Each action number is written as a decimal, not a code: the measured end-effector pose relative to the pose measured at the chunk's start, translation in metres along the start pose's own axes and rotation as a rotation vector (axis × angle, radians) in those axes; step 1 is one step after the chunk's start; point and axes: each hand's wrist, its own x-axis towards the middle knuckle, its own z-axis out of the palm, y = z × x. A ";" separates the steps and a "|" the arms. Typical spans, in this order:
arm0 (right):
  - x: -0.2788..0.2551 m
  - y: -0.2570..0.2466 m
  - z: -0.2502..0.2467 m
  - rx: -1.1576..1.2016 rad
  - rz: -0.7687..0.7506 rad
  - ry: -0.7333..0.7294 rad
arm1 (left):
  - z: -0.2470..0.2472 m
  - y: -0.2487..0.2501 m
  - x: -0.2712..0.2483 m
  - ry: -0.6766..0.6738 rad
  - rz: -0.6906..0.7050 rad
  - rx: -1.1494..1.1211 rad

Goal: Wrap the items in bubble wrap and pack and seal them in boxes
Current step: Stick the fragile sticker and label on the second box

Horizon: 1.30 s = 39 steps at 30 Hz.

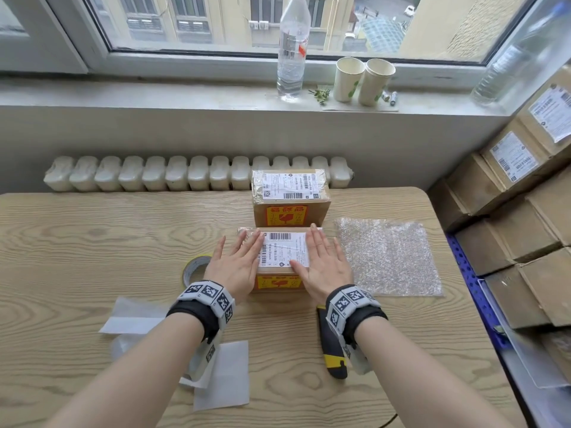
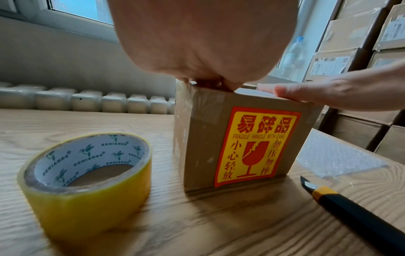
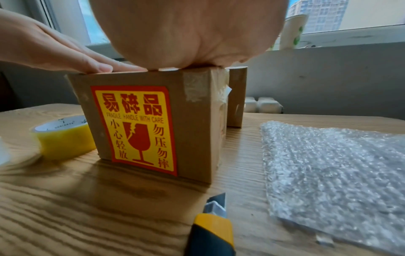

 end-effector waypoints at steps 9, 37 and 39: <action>-0.006 -0.023 0.001 0.062 -0.116 0.028 | 0.011 -0.027 -0.019 0.118 -0.026 -0.339; -0.019 -0.062 0.007 0.246 -0.295 0.126 | 0.016 -0.030 -0.027 0.296 0.264 -0.075; -0.013 -0.058 0.008 0.196 -0.289 0.083 | 0.014 -0.026 -0.032 0.342 0.312 -0.064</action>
